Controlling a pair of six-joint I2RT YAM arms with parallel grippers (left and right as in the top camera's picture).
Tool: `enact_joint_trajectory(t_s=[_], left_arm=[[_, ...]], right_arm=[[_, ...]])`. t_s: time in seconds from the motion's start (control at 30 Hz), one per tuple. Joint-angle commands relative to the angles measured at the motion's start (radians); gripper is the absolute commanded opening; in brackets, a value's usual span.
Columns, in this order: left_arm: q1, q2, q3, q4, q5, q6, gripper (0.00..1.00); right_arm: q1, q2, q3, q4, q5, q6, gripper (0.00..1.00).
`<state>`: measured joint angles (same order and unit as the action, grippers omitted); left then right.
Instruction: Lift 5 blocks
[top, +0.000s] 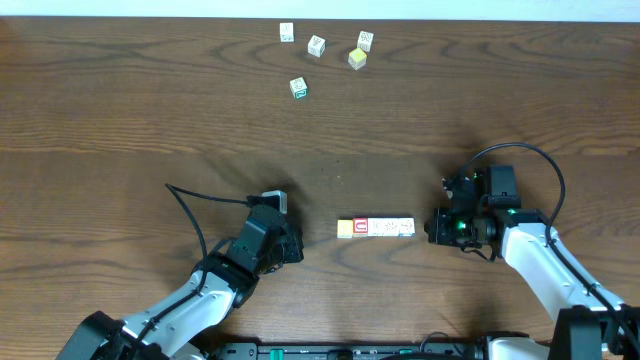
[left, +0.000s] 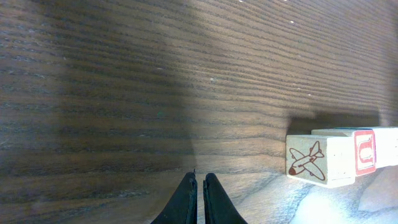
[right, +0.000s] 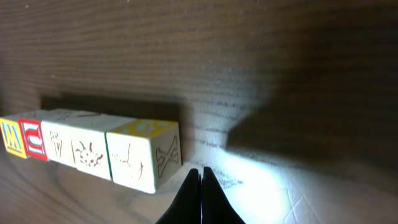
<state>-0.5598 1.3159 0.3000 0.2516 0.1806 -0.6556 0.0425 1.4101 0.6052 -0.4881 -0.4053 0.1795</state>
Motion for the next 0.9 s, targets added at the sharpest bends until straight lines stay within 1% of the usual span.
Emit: enact_joint_trajectory(t_s=[0.0, 0.3, 0.63, 0.87], left_arm=[[-0.003, 0.006, 0.0, 0.013, -0.006, -0.012, 0.07], [-0.003, 0.012, 0.002, 0.056, -0.006, -0.02, 0.07], [-0.003, 0.019, 0.002, 0.061, -0.005, -0.019, 0.07], [-0.057, 0.032, 0.006, 0.123, -0.006, -0.011, 0.07]], right_arm=[[0.018, 0.026, -0.001, 0.022, 0.012, 0.01, 0.01], [0.018, 0.09, -0.001, 0.062, 0.003, 0.011, 0.01], [0.018, 0.092, 0.0, 0.069, -0.021, 0.005, 0.01], [0.018, 0.092, 0.0, 0.071, -0.048, -0.017, 0.01]])
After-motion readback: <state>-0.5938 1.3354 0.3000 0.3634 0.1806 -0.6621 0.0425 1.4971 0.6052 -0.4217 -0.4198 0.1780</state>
